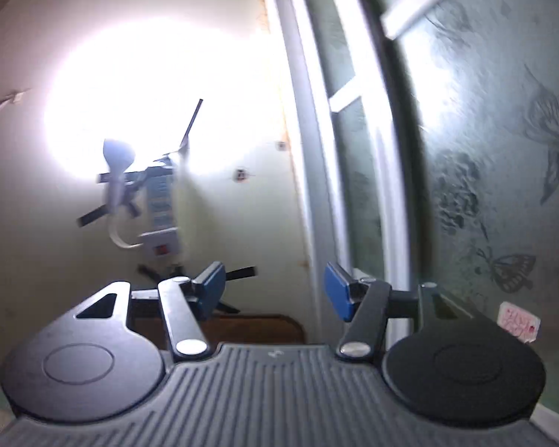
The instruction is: Fold small clothes
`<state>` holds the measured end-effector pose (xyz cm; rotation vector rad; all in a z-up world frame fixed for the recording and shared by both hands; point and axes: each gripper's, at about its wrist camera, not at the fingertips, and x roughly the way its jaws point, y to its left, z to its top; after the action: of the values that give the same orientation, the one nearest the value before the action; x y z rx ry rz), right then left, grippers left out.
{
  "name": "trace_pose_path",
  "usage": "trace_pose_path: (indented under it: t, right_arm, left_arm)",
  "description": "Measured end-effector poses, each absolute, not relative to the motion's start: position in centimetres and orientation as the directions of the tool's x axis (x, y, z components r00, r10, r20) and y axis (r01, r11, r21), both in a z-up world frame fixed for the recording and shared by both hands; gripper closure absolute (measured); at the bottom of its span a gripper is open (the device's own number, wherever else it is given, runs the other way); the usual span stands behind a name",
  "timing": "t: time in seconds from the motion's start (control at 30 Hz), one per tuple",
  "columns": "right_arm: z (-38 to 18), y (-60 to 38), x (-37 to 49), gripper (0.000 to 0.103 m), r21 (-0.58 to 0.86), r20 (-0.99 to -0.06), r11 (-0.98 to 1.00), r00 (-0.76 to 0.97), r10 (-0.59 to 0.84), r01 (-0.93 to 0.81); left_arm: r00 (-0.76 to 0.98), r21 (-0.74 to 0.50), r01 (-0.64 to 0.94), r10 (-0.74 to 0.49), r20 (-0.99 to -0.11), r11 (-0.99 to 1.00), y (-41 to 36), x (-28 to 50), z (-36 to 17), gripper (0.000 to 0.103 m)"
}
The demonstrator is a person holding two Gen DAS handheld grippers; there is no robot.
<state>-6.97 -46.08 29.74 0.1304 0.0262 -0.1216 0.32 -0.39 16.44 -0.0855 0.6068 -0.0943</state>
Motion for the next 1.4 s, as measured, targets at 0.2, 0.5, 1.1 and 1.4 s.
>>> trace_pose_path:
  t: [0.2,0.5,1.1,1.4]
  right_arm:
    - [22.4,-35.8,-7.4,0.036,0.066,-0.199,0.974,0.953,0.227,-0.218]
    - [4.9,-21.3,-3.7,0.037,0.359,-0.386,0.810,0.716,0.582,-0.465]
    - [2.4,-17.0,-1.9,0.033,0.303,-0.474,0.897,0.765,0.436,-0.323]
    - [2.4,-16.5,-2.0,0.030,0.300,-0.475,0.907,0.778,0.411,-0.296]
  left_arm:
    - [0.803,-0.039,0.013,-0.034,-0.595,0.999,0.3,-0.7,10.9,0.010]
    - [0.751,0.048,-0.092,0.101,-0.653,0.995,2.0,-1.5,4.0,0.010]
    - [0.723,0.080,-0.184,0.190,-0.664,0.980,2.8,-1.6,3.0,0.004]
    - [0.718,0.071,-0.186,0.185,-0.670,0.980,4.0,-1.0,2.4,0.003]
